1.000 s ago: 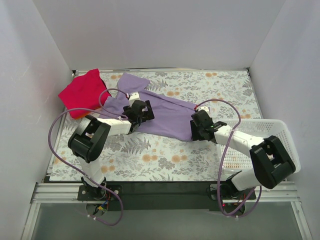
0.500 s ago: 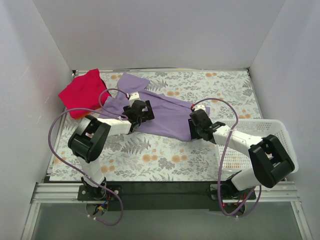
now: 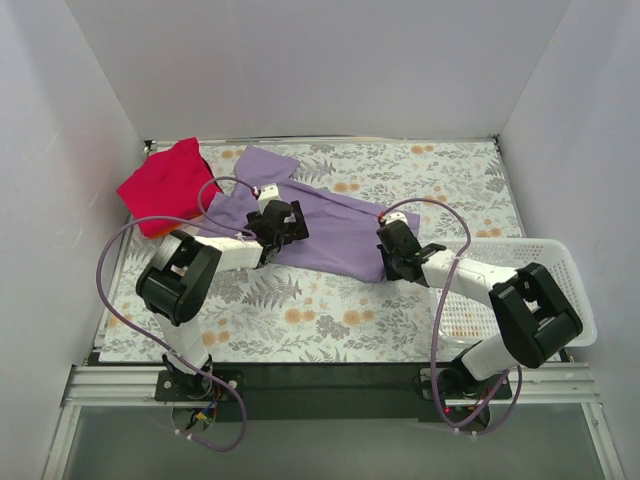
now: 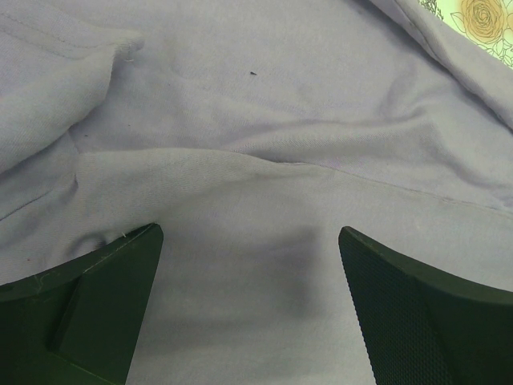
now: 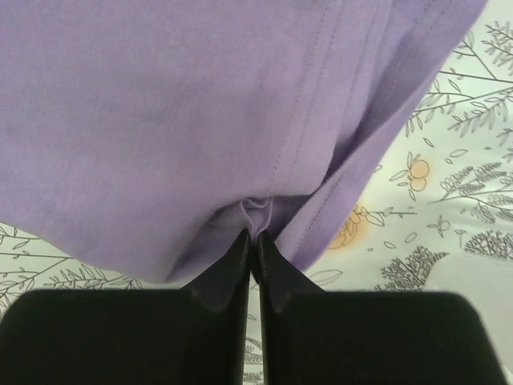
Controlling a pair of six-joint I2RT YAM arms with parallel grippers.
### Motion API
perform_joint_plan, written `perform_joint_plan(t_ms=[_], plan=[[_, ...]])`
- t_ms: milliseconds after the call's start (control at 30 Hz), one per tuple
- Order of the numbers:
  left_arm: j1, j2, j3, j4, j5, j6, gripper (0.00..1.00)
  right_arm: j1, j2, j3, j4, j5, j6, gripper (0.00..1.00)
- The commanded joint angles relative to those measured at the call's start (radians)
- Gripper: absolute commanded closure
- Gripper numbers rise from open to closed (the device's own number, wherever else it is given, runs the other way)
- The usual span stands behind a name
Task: Fold and stack the t-shirts
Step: Fold the tshirt
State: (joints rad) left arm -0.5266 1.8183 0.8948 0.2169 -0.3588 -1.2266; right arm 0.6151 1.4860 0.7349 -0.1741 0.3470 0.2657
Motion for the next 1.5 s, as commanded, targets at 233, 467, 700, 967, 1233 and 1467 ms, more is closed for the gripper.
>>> perform_joint_plan(t_ms=[233,467,700,967,1233,1467], plan=[[0.007,0.05,-0.01,-0.146,-0.002,0.001,0.14,0.008,-0.154,-0.011,-0.174,0.078,0.03,0.99],[0.005,0.047,-0.005,-0.148,0.006,0.003,0.14,0.014,-0.233,-0.037,-0.249,0.037,0.044,0.88],[0.007,0.052,-0.004,-0.145,0.015,0.001,0.14,0.041,-0.372,-0.025,-0.312,0.021,0.058,0.57],[-0.004,0.049,-0.014,-0.139,0.035,-0.005,0.14,0.041,-0.276,0.001,-0.15,-0.081,0.05,0.55],[-0.032,0.038,-0.04,-0.128,0.04,-0.019,0.14,0.041,-0.087,0.087,-0.021,-0.123,0.012,0.56],[-0.102,0.032,-0.074,-0.123,0.058,-0.05,0.14,0.041,0.011,0.106,0.044,-0.106,0.003,0.56]])
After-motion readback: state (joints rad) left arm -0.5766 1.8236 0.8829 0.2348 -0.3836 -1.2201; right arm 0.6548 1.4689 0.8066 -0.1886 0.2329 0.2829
